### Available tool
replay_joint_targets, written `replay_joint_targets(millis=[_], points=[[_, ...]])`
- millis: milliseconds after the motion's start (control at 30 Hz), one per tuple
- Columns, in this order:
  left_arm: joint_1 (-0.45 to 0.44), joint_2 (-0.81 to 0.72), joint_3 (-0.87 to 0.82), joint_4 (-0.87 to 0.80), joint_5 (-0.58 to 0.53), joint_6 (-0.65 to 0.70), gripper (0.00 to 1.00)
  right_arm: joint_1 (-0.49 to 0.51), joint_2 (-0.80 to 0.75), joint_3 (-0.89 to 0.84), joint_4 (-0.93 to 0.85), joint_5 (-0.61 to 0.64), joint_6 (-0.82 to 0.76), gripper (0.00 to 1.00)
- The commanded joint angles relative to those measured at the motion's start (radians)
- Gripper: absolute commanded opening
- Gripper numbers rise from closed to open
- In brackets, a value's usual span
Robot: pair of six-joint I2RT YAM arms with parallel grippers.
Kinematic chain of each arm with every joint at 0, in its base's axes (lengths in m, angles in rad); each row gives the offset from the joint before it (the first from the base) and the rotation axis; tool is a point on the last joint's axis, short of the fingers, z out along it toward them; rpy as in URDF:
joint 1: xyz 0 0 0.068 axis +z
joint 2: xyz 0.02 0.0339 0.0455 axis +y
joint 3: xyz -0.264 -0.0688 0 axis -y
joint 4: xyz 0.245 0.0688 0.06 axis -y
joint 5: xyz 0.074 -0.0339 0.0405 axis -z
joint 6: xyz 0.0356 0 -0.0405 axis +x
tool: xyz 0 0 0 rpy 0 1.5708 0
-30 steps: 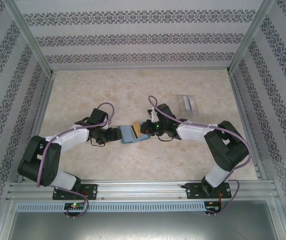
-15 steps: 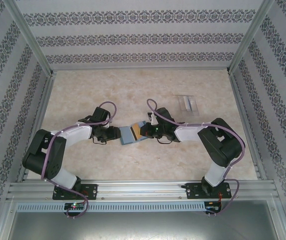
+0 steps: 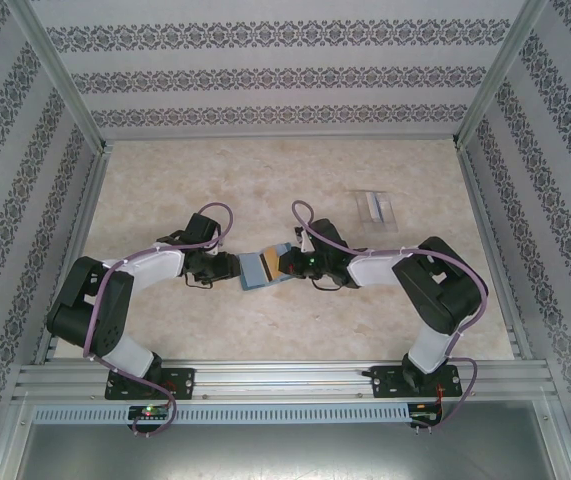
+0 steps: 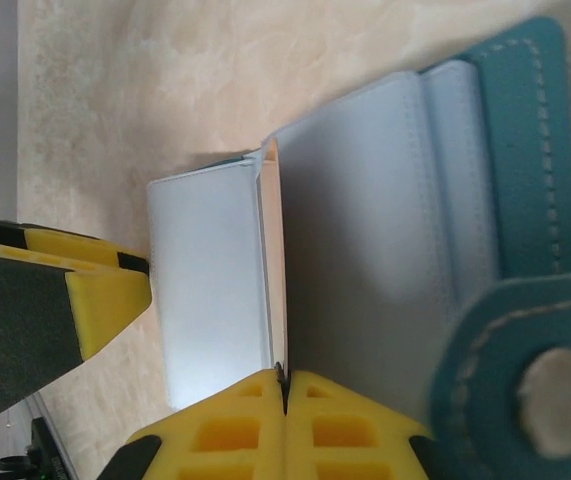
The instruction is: Put the credit cards into the card holder
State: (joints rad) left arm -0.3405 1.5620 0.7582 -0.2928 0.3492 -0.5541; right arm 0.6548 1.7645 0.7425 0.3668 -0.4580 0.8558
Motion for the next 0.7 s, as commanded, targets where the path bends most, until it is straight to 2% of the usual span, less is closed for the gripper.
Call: replay_joint_targets(millis=[0,233,333,467,667], points=[[-0.015,0.059,-0.001,0.017,0.013,0.033,0.46,0.030,0.029,-0.015,0.045,-0.018,0.035,0.00],[-0.014,0.083,0.003,0.030,0.025,0.023,0.36,0.061,0.043,-0.010,0.081,-0.022,0.064,0.00],[-0.015,0.109,0.019,0.017,0.034,0.032,0.26,0.080,0.064,-0.004,0.096,-0.015,0.071,0.00],[-0.014,0.116,0.020,0.015,0.031,0.030,0.18,0.101,0.100,-0.012,0.176,-0.016,0.123,0.00],[-0.015,0.115,0.025,-0.001,0.019,0.037,0.14,0.126,0.130,-0.012,0.236,0.002,0.185,0.00]])
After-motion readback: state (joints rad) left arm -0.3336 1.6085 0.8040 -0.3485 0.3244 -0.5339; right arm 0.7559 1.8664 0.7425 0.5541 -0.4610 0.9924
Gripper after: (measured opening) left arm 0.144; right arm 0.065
